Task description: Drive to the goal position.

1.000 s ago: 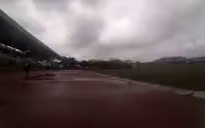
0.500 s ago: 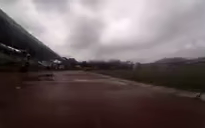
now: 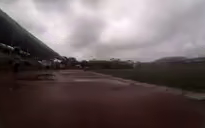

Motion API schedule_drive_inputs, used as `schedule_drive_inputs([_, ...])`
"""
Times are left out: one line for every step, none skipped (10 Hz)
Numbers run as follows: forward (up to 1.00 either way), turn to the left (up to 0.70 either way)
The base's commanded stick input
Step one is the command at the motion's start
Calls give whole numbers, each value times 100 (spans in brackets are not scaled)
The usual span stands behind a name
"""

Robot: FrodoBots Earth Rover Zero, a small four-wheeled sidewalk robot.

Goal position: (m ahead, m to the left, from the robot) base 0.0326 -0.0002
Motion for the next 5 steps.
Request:
schedule_drive_inputs([50,0])
schedule_drive_inputs([50,0])
schedule_drive_inputs([50,0])
schedule_drive_inputs([50,0])
schedule_drive_inputs([50,0])
